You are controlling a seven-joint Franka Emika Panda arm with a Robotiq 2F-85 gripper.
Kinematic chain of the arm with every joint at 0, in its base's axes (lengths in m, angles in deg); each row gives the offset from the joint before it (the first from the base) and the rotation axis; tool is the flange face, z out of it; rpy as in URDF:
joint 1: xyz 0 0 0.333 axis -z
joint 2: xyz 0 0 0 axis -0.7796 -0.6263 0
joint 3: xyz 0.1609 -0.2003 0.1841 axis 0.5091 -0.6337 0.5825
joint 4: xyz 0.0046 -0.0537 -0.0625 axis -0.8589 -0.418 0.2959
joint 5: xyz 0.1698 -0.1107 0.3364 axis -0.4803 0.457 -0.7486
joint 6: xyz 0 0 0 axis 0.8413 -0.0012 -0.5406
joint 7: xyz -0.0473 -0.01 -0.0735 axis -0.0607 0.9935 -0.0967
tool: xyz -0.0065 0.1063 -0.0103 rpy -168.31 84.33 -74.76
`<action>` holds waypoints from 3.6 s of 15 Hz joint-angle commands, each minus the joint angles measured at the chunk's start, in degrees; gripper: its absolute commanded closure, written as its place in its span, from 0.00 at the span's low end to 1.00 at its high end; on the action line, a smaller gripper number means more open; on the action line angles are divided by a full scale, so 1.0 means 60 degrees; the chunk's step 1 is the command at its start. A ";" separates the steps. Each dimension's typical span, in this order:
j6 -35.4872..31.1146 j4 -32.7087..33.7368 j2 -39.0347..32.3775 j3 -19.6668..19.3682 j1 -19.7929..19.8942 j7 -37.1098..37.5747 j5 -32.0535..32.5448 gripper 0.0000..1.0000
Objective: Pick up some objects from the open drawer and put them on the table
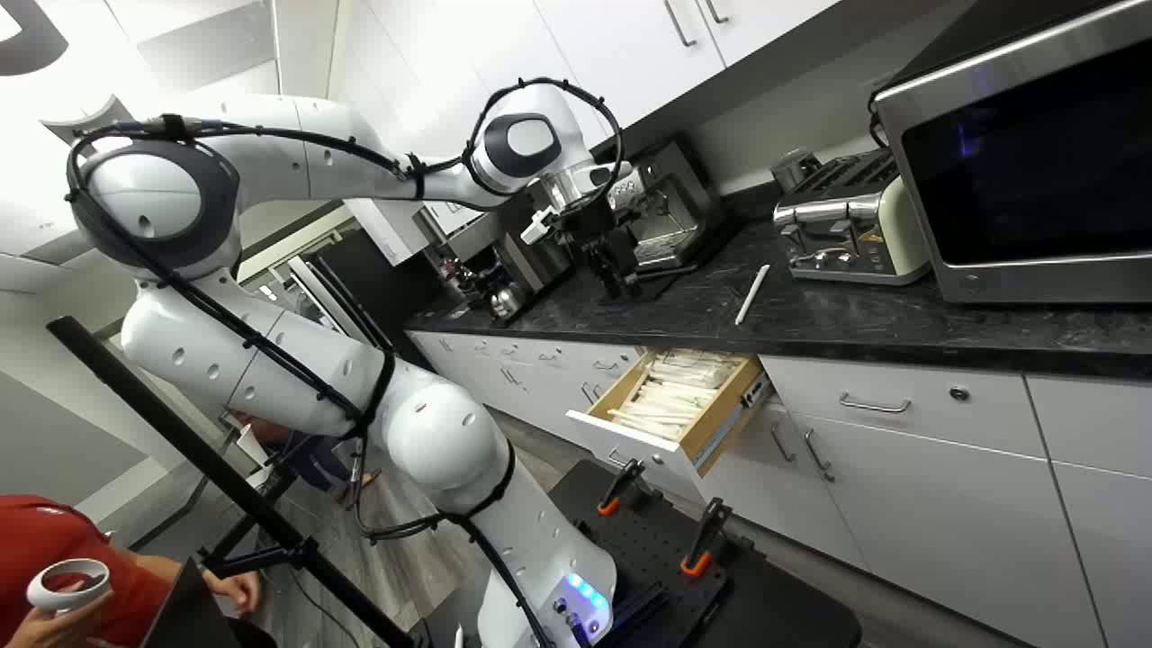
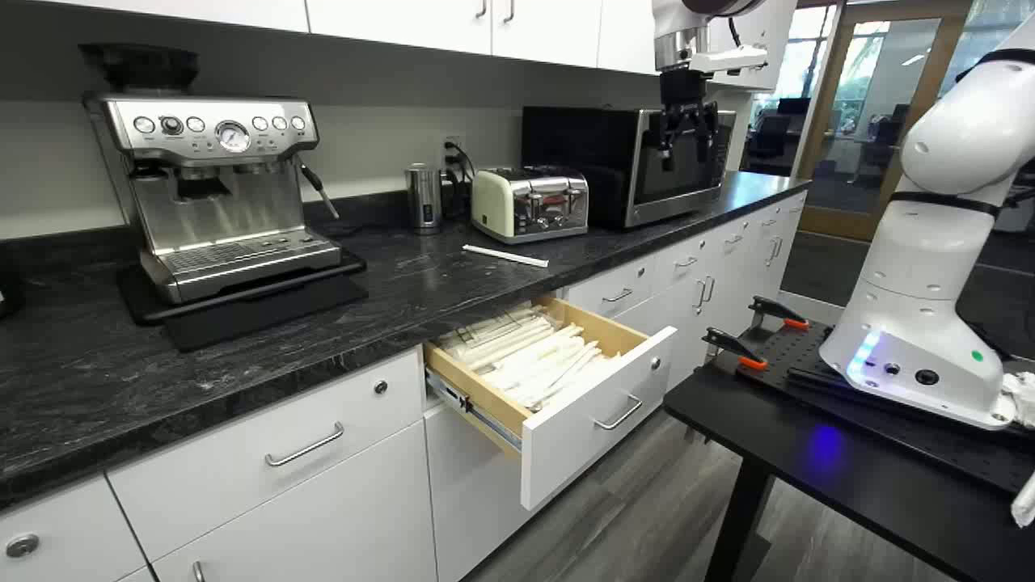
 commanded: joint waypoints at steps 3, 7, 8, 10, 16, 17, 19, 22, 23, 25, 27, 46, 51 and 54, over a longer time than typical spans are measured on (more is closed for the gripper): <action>0.0013 0.0011 -0.0004 -0.0039 -0.0040 0.0011 0.0016 0.00; -0.0365 0.0194 -0.0038 0.0271 -0.0304 -0.0323 0.0435 0.00; -0.0331 0.0387 -0.0169 0.0479 -0.0504 -0.0449 0.0594 0.00; -0.0395 0.0694 -0.0458 0.0953 -0.0945 -0.0516 0.0703 0.00; -0.1272 0.1272 -0.1501 0.1726 -0.2164 -0.1756 0.0731 0.00; -0.1110 0.0935 -0.1046 0.1720 -0.2110 -0.1085 0.0575 0.00; -0.1193 0.1070 -0.1337 0.1735 -0.2242 -0.1409 0.0606 0.00; -0.1193 0.1142 -0.1441 0.1709 -0.2242 -0.1557 0.0628 0.00; -0.1118 0.1329 -0.1766 0.1857 -0.2208 -0.1852 0.1318 0.00; -0.1497 0.1333 -0.2161 0.1877 -0.2307 -0.2619 0.1937 0.00; -0.2049 0.1282 -0.2637 0.1810 -0.2364 -0.3307 0.2468 0.00; -0.6450 0.1257 -0.6043 0.1597 -0.2321 -0.8902 0.3182 0.00; -0.7626 0.1100 -0.6878 0.2180 -0.1701 -1.2070 0.2429 0.00; -0.7493 0.1168 -0.7018 0.1926 -0.1954 -1.1720 0.2570 0.00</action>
